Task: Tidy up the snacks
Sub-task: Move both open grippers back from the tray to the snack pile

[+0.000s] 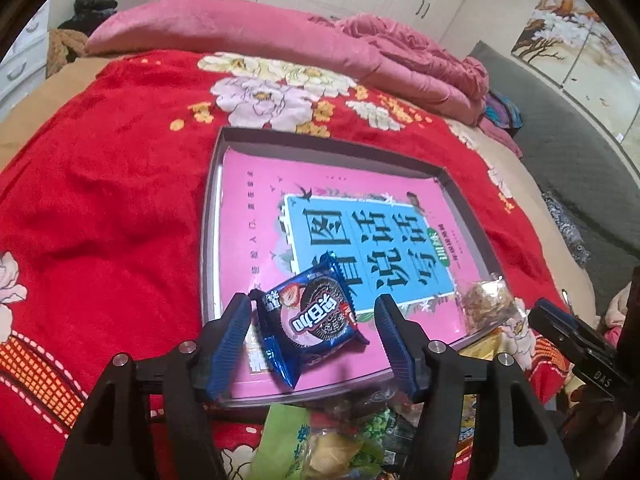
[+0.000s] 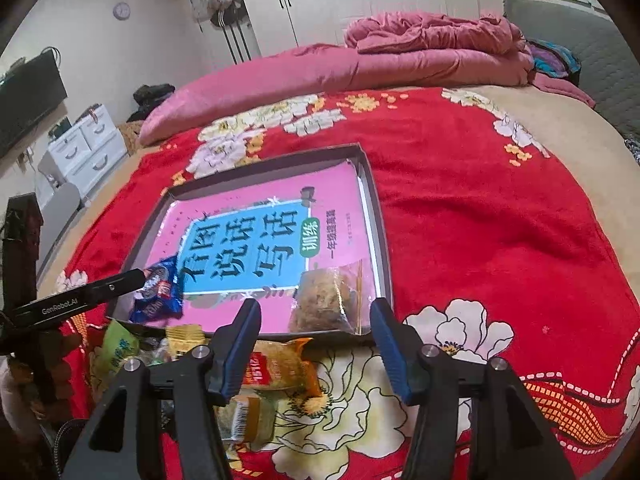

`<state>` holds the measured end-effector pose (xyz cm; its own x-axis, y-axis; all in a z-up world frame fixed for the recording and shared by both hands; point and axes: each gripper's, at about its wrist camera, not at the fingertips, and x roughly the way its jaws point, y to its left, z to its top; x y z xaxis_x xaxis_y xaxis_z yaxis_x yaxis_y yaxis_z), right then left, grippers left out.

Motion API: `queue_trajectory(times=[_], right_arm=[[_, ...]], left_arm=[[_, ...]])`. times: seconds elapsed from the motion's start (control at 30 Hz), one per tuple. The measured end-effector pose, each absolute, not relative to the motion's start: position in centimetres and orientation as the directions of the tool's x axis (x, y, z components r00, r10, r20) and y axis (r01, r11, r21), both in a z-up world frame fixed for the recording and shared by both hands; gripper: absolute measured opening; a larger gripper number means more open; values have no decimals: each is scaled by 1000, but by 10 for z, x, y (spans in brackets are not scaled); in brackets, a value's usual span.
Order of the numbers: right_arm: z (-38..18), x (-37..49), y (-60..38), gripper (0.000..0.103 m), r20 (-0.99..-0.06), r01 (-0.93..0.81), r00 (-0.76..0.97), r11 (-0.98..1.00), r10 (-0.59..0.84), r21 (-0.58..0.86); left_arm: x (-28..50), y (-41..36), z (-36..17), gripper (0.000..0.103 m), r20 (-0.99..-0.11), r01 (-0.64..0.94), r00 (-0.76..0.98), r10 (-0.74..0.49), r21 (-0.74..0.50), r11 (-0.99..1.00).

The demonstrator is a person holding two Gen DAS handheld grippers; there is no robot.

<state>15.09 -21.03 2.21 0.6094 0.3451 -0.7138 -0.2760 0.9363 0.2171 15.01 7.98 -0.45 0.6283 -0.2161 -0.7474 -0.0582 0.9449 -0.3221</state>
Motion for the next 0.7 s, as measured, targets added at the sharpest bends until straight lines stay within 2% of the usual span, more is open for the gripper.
queue_trajectory(times=[0.1, 0.17, 0.7], right_arm=[[28, 147, -211, 58, -699, -283, 620, 932, 357, 226], [30, 144, -210, 59, -693, -287, 623, 931, 362, 227], [26, 123, -204, 59, -695, -318, 600, 916, 395, 245]], left_arm=[[144, 82, 2, 68, -734, -70, 651, -195, -313, 947], [140, 83, 7, 73, -725, -73, 665, -179, -301, 951], [101, 78, 38, 78, -690, -38, 709, -145, -243, 969]])
